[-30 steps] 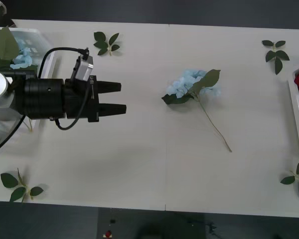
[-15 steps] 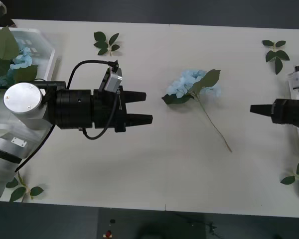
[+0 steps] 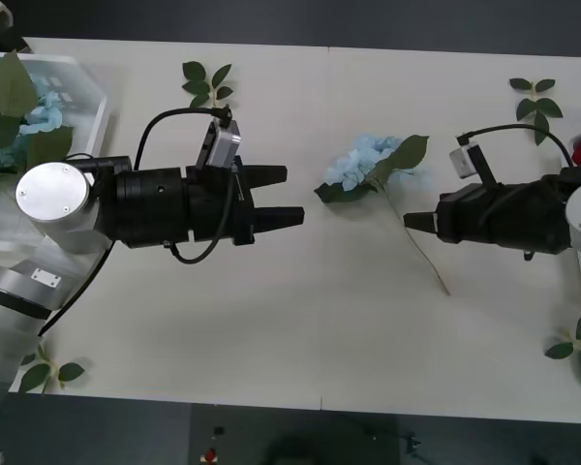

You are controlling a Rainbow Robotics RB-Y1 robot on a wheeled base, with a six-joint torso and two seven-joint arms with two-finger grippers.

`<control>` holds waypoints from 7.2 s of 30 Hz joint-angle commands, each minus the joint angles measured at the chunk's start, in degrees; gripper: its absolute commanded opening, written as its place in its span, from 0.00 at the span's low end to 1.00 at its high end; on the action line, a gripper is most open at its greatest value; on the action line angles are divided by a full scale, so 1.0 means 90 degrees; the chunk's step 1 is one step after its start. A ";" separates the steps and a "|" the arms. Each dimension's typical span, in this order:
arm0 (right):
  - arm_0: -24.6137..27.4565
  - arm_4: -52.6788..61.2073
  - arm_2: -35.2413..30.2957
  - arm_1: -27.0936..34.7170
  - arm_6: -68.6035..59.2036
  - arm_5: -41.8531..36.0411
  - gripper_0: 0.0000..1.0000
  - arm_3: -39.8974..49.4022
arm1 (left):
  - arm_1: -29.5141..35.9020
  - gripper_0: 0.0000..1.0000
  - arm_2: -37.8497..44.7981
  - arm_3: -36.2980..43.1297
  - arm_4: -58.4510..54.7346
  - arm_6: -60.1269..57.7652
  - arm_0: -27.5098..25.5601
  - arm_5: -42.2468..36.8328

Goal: Put the red flowers into the right box and the blue flowers into the left box

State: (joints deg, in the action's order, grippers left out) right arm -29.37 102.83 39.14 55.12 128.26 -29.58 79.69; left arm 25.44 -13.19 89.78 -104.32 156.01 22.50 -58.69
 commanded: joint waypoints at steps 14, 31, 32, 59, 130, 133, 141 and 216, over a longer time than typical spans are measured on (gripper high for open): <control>-0.1180 -0.0009 0.0886 -0.1320 0.0065 0.1001 0.00 -0.1403 | -0.0161 0.79 0.0098 -0.0005 0.0058 -0.0112 0.0341 0.0115; -0.1209 0.1534 0.0798 -0.1095 0.0095 0.0835 0.00 -0.1149 | -0.0141 0.79 0.0528 0.1294 0.1181 -0.1748 0.0224 -0.0481; -0.1209 0.1710 0.0740 -0.1027 0.0095 0.0796 0.00 -0.1071 | -0.0141 0.79 0.0528 0.1381 0.1259 -0.1885 0.0195 -0.0491; 0.0490 0.3028 -0.1868 -0.0900 0.2956 0.0357 0.00 0.2357 | -0.0463 0.79 -0.0117 0.1567 0.1718 -0.2461 -0.0362 0.0525; 0.0636 0.4131 -0.1858 -0.1447 0.2971 0.0317 1.00 0.2572 | -0.0385 0.00 -0.1181 0.1792 0.0888 -0.1924 -0.0782 0.3416; 0.0636 0.4200 -0.1858 -0.1222 0.2971 0.0405 1.00 0.2562 | -0.0053 0.00 -0.0859 0.2114 0.0439 -0.1895 -0.1045 0.3318; 0.0646 0.4249 -0.1731 0.0155 0.2380 0.0464 1.00 0.2386 | 0.0504 0.00 0.0762 0.2612 -0.0264 -0.1855 -0.1895 0.2478; 0.3840 0.5626 -0.5149 0.2176 0.2971 -0.4526 1.00 0.2620 | 0.3414 1.00 0.2344 0.0796 -0.0479 -0.3369 -0.0762 -0.1506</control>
State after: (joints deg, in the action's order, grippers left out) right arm 5.98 153.25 -6.73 74.43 153.54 -70.52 102.17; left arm 51.09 8.94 93.48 -105.09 117.60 14.49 -74.55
